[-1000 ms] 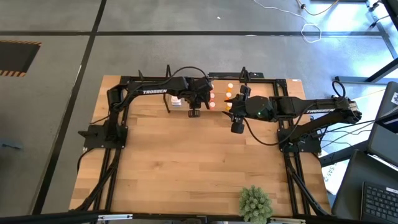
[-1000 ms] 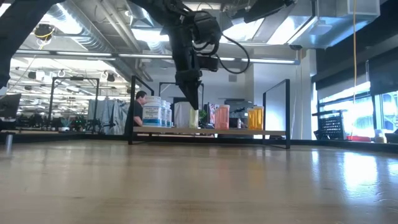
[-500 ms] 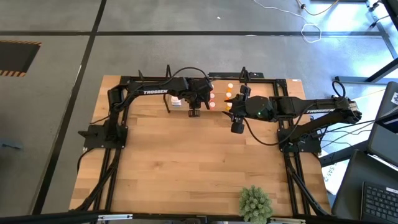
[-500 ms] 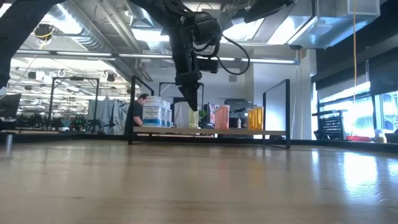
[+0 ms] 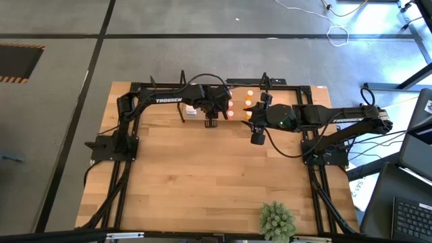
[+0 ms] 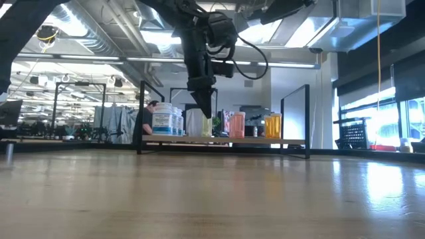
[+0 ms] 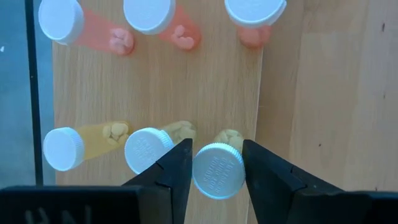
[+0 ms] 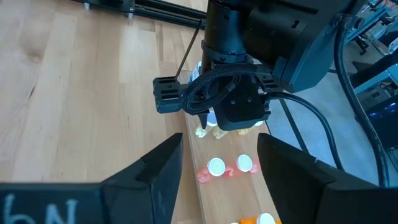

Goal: Pick and place medicine bottles onto shelf by color
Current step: Put the yellow pill bottle on the shelf aligned with the other yellow pill bottles, then return to Home Position

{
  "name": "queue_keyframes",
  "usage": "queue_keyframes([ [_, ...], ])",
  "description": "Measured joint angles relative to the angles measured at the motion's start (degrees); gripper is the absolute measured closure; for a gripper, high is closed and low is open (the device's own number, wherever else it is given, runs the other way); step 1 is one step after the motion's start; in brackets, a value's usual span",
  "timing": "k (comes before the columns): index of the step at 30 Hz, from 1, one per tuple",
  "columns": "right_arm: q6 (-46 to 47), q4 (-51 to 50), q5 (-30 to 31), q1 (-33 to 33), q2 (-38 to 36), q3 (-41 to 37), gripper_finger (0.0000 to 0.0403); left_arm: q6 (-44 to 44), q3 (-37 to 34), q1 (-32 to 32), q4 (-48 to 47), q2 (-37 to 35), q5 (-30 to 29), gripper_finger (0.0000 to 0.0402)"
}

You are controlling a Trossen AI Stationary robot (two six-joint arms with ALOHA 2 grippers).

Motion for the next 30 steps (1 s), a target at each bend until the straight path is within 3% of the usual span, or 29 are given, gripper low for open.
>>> queue_keyframes([
  [12,0.00,0.00,0.00,0.01,0.00,0.00,0.0195,0.39,0.00,-0.10,-0.85,0.00,-0.05,0.0210],
  [30,0.00,0.04,-0.02,0.00,0.02,0.00,0.0195,2.78,0.07,-2.78,-1.92,-5.21,-4.92,0.0205],
])
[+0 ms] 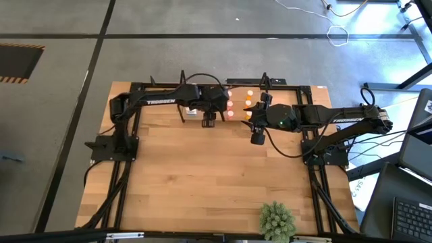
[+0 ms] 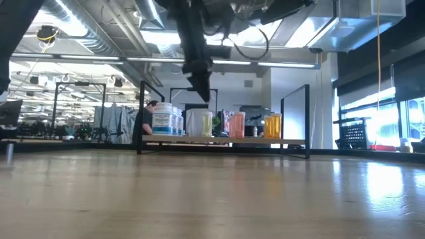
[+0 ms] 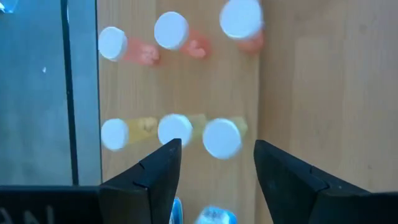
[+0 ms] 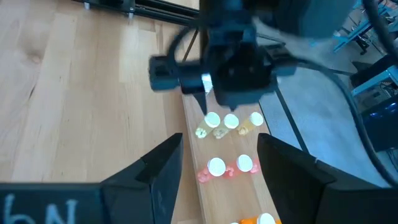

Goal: Pick and place medicine bottles onto shelf by color
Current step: Return to Home Position

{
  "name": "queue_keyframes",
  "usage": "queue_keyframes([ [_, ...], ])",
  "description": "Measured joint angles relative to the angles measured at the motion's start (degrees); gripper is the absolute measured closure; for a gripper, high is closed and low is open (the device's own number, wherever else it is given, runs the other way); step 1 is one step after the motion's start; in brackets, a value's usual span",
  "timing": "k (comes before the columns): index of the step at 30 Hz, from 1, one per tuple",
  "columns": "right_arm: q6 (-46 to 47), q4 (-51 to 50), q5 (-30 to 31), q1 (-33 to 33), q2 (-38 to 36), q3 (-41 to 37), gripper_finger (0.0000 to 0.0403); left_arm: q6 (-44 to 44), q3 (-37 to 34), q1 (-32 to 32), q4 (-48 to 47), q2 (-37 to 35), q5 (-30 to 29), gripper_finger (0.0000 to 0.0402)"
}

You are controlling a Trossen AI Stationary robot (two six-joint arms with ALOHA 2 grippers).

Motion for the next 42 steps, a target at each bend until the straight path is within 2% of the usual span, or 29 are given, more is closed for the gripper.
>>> queue_keyframes([
  [7,0.00,0.03,0.01,0.02,0.00,0.00,0.0195,-1.46,0.00,-2.78,-3.34,-7.02,-3.46,0.0205],
  [11,-0.02,0.04,0.00,0.00,0.00,0.00,0.0195,-5.74,0.00,-5.87,-7.90,-11.08,-4.16,0.0215],
  [15,0.00,0.04,0.00,0.01,0.00,0.00,0.0195,-9.36,-0.01,-9.30,-13.04,-14.68,-4.04,0.0247],
  [22,0.00,0.04,0.04,0.00,0.00,0.00,0.0195,-15.46,-2.03,-14.69,-18.67,-22.86,-5.29,0.0333],
  [27,0.00,0.25,0.00,0.01,0.00,0.02,0.0195,-22.00,-8.73,-19.84,-18.90,-32.05,-9.59,0.0395],
  [36,0.40,1.56,-0.02,0.02,0.00,0.02,0.0195,-31.17,-21.67,-27.42,-16.68,-47.57,-15.90,0.0399],
  [42,5.79,1.60,0.00,0.02,0.00,0.02,0.0205,-33.29,-27.84,-30.48,-15.31,-57.11,-17.98,0.0400],
])
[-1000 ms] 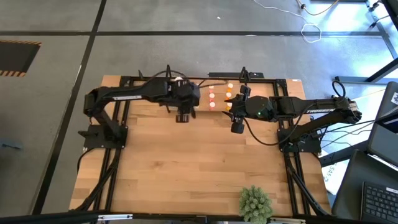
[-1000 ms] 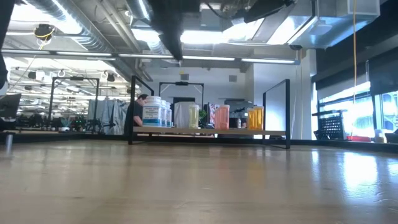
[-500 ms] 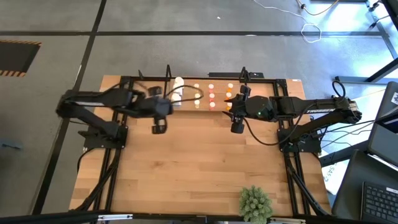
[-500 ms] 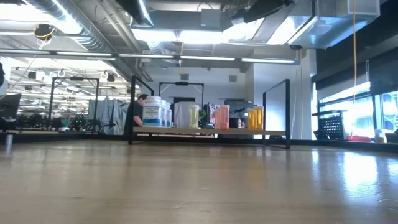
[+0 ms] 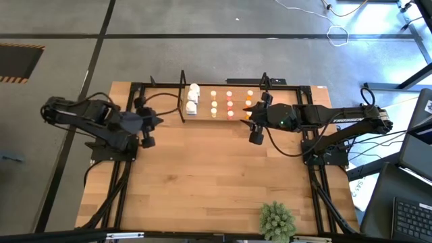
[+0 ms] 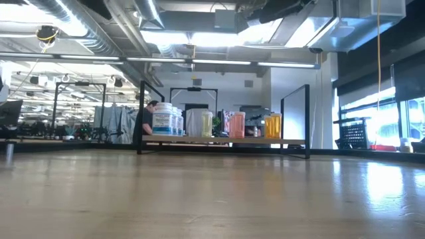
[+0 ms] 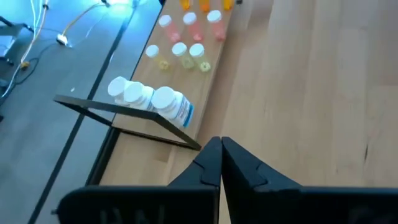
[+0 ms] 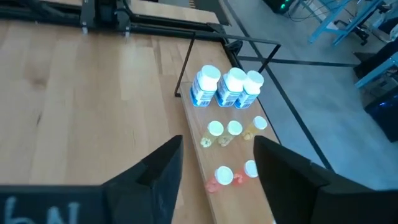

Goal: Pick and place medicine bottles onto shelf by color
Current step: Return to Home Position

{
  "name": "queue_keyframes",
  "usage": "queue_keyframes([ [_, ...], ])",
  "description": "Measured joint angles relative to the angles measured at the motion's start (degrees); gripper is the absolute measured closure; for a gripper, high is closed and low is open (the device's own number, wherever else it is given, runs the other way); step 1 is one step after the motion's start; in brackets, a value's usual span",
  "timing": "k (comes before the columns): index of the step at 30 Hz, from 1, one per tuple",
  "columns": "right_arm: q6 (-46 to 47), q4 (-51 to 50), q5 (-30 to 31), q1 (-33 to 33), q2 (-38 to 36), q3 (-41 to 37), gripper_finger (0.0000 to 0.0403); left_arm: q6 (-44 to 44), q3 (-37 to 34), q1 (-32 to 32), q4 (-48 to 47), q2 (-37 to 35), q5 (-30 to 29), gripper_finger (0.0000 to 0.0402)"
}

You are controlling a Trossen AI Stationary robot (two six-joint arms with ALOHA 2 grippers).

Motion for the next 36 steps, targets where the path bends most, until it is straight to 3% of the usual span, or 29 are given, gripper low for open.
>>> queue_keyframes([
  [4,-1.23,0.20,0.49,-0.01,-0.23,0.00,0.0261,-2.35,-4.25,-1.21,0.13,-6.53,-0.57,0.0401],
  [10,-3.36,-3.30,-0.69,0.07,-2.70,0.00,0.0389,-2.78,-11.77,-2.39,1.38,-17.27,-1.40,0.0401],
  [19,-2.72,-6.30,-14.12,0.00,-18.35,-3.96,0.0397,-3.39,-22.93,-2.38,5.16,-35.85,-0.51,0.0401],
  [24,-0.10,-1.70,-18.33,0.00,-29.38,-12.20,0.0399,4.31,-25.01,-2.32,13.55,-43.61,6.17,0.0401],
  [28,0.92,2.39,-22.50,-0.01,-36.92,-19.37,0.0401,7.66,-26.51,-2.32,18.61,-47.10,8.80,0.0401],
  [36,2.10,6.14,-22.47,0.00,-53.58,-30.81,0.0401,11.03,-32.86,-2.32,27.56,-49.15,13.65,0.0401],
])
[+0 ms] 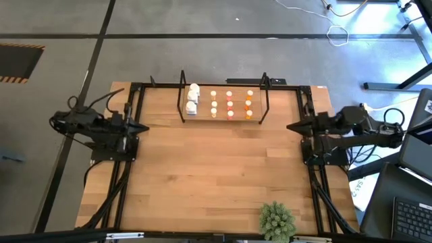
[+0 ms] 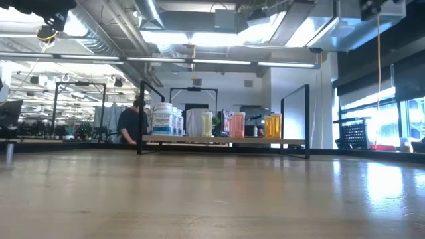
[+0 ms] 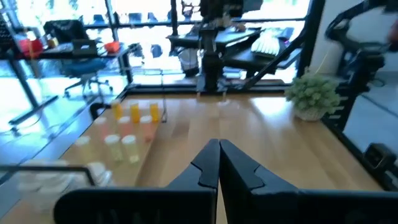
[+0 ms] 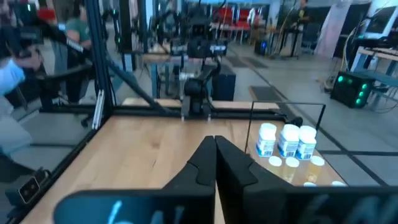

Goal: Pick and place medicine bottles onto shelf by color
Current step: Return to Home Position

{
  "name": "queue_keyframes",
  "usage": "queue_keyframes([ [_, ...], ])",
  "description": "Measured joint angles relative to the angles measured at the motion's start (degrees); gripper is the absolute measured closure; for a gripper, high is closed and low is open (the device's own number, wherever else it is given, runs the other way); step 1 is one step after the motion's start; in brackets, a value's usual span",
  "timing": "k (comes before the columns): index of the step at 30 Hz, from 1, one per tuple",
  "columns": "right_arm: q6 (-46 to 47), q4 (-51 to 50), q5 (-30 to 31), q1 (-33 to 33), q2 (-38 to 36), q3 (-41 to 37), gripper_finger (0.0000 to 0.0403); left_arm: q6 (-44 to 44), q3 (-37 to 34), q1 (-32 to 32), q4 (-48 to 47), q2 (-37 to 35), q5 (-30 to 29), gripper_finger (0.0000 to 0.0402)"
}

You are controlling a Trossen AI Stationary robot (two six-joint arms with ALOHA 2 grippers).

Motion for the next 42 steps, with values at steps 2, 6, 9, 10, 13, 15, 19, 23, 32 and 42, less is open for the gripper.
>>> queue_keyframes([
  [2,0.99,-0.14,0.02,0.00,-4.33,-1.83,0.0401,0.02,-1.49,0.00,2.99,-0.02,0.54,0.0401],
  [6,1.24,-1.63,0.03,0.00,-12.02,-4.75,0.0402,0.41,-4.42,0.00,5.93,-0.02,1.52,0.0401],
  [9,1.36,-1.87,0.02,0.00,-17.02,-6.78,0.0402,0.42,-6.52,0.00,9.22,-0.04,1.58,0.0401],
  [10,1.36,-1.89,0.06,0.00,-16.93,-7.20,0.0402,0.44,-7.32,0.02,10.09,-0.04,1.57,0.0401],
  [13,0.97,-3.93,0.98,0.00,-16.04,-7.68,0.0402,0.44,-9.36,0.00,11.97,0.02,1.59,0.0401],
  [15,0.99,-3.01,1.59,0.00,-16.17,-8.05,0.0402,0.44,-11.25,0.00,14.01,0.02,1.57,0.0401],
  [19,1.27,-0.59,1.57,-0.02,-16.73,-10.66,0.0402,0.46,-15.50,0.01,18.28,0.03,1.56,0.0401],
  [23,1.48,4.87,1.52,-0.02,-16.73,-16.21,0.0402,0.50,-20.15,0.00,23.03,0.07,1.57,0.0401],
  [32,1.10,18.78,-2.36,-0.02,-16.71,-27.61,0.0403,2.18,-29.58,0.02,34.04,0.05,1.55,0.0401],
  [42,0.96,26.45,-2.56,-0.02,-16.41,-36.71,0.0403,3.48,-32.93,0.02,38.12,0.07,1.47,0.0401],
])
